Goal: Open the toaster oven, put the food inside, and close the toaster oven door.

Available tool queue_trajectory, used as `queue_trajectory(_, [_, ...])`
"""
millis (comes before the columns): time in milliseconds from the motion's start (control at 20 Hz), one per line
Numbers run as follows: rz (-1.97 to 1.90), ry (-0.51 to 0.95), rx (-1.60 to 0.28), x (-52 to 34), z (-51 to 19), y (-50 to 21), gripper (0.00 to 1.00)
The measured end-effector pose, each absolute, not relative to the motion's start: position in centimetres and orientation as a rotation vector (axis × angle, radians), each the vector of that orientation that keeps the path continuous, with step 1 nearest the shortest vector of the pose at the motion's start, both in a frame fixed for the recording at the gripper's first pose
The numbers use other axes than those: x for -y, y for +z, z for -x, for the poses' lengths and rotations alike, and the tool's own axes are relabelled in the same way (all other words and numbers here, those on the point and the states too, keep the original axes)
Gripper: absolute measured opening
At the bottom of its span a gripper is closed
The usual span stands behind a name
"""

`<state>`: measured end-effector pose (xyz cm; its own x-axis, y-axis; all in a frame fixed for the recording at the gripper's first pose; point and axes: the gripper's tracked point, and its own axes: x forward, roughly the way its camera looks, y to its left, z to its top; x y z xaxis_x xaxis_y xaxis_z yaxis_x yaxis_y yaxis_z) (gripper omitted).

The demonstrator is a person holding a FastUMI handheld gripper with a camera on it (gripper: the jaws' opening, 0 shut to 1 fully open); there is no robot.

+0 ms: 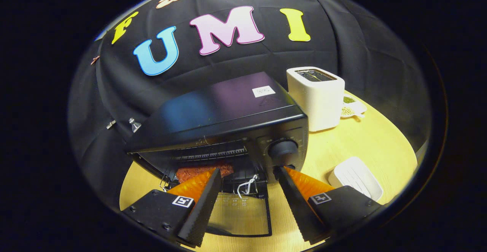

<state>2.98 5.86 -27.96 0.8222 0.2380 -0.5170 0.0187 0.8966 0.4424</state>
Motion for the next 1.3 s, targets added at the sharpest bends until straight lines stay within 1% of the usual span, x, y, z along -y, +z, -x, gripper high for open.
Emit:
queue_trajectory(600, [-0.354,0.236,-0.725,-10.3,6.8,-27.0,0.95])
queue_trajectory(650, [-0.342,0.244,-0.73,-10.6,7.4,-27.0,1.0])
queue_trajectory(750, [-0.335,0.255,-0.739,-11.2,8.3,-27.1,0.98])
queue_trajectory(950, [-0.319,0.266,-0.767,-12.3,9.9,-27.4,0.98])
queue_trajectory(1100, [-0.297,0.286,-0.809,-14.3,12.0,-27.8,0.98])
queue_trajectory(1300, [-0.256,0.3,-0.889,-16.1,13.4,-30.7,0.98])
